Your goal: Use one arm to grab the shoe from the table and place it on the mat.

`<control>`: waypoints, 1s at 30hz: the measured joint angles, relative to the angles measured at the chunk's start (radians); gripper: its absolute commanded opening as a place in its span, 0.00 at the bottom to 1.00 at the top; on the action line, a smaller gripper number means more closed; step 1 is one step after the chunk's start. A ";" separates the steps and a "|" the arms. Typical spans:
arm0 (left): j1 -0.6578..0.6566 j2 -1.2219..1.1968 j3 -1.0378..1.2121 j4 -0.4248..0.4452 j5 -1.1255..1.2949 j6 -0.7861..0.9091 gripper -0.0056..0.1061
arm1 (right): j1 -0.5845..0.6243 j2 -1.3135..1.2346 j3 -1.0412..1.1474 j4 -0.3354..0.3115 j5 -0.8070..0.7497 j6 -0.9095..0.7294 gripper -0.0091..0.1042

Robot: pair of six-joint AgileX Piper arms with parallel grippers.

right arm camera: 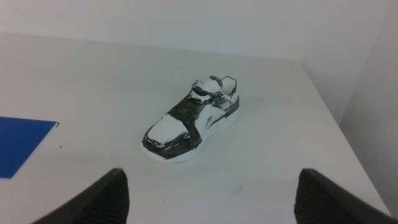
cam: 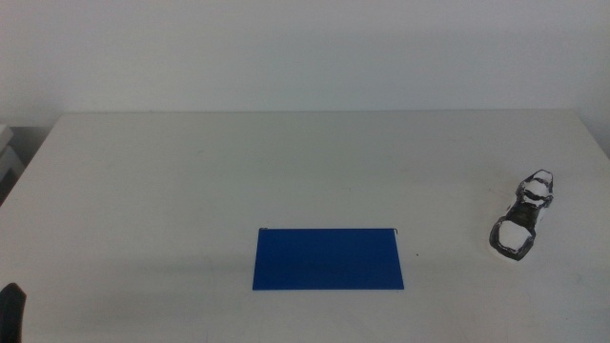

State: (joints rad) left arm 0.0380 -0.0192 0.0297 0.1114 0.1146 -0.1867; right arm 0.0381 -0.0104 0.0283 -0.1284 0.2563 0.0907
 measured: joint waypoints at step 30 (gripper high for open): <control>0.000 0.000 0.000 0.000 0.000 0.000 0.89 | 0.000 0.867 -0.775 0.020 0.260 0.079 0.89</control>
State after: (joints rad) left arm 0.0380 -0.0192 0.0297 0.1114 0.1146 -0.1867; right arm 0.0381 0.8567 -0.7463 -0.1083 0.5168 0.1698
